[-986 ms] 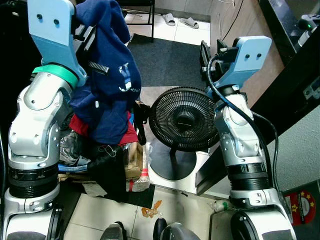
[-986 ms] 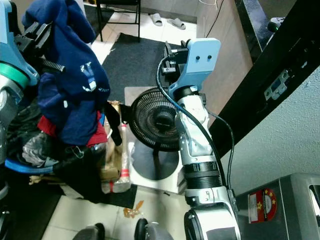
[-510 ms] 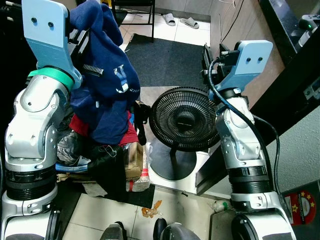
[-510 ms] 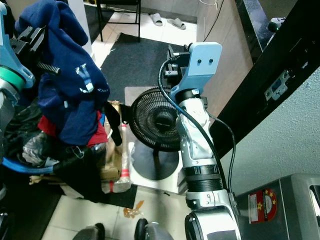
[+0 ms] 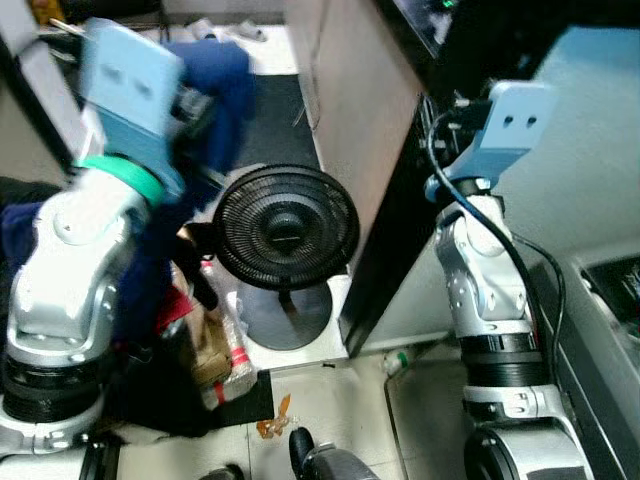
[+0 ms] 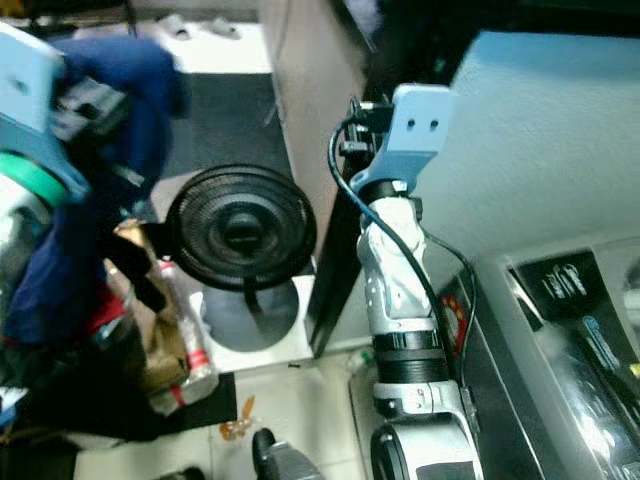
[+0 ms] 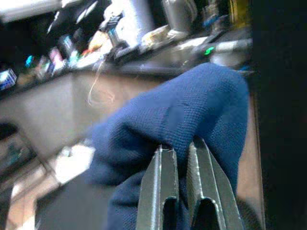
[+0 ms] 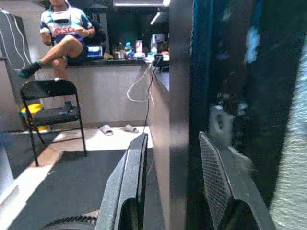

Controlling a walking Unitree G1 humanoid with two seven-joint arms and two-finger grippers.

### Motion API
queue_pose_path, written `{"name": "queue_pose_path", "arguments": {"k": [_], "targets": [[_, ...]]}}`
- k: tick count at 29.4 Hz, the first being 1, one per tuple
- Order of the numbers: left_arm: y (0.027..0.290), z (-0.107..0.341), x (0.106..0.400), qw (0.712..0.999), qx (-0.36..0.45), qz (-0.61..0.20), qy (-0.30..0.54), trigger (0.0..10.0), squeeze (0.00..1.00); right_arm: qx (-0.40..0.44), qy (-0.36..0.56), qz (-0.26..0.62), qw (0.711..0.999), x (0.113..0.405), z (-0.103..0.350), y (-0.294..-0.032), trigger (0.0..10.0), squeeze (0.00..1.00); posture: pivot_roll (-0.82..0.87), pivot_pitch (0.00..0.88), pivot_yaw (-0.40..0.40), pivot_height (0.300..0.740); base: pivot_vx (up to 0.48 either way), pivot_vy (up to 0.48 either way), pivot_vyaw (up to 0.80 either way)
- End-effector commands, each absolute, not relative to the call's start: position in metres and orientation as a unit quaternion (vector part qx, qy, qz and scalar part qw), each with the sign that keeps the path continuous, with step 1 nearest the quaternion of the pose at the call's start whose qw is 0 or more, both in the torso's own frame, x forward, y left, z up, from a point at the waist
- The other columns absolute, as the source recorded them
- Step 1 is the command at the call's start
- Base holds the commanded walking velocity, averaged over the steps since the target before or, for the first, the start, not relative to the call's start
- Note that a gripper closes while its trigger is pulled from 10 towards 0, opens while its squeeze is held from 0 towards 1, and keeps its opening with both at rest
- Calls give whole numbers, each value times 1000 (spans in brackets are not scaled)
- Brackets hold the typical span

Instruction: Clothes washing

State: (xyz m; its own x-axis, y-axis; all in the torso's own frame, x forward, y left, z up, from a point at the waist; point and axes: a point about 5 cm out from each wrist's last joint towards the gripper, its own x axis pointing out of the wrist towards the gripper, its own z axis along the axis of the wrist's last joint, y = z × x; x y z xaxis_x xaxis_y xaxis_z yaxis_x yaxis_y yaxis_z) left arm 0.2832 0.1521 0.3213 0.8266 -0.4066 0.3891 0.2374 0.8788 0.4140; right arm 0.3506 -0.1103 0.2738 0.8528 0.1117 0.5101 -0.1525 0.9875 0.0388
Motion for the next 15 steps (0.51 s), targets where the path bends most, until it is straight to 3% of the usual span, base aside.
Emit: {"name": "queue_pose_path", "arguments": {"k": [1, 4, 11, 13, 14, 15], "targets": [[156, 314, 266, 945, 159, -147, -244, 10000, 0, 37, -267, 36, 962, 347, 274, -127, 10000, 0, 92, 111, -1, 740, 0, 0, -800], [171, 293, 249, 963, 147, -93, -204, 10000, 0, 36, -274, 33, 960, 339, 276, -132, 10000, 0, 115, 117, -20, 740, 0, 0, -800], [179, 284, 240, 966, 165, -75, -184, 10000, 0, 31, -273, 34, 961, 321, 272, -136, 10000, 0, 132, 117, -30, 740, 0, 0, -800], [181, 285, 240, 965, 170, -71, -185, 10000, 0, 21, -271, 41, 961, 308, 267, -137, 10000, 0, 122, 118, -28, 740, 0, 0, -800], [182, 287, 245, 963, 172, -80, -192, 10000, 0, -26, -273, 49, 960, 278, 257, -139, 10000, 0, 91, 110, -7, 740, 0, 0, -800], [182, 287, 245, 963, 172, -80, -192, 10000, 0, -26, -273, 49, 960, 278, 257, -139, 10000, 0, 91, 110, -7, 740, 0, 0, -800]]}}
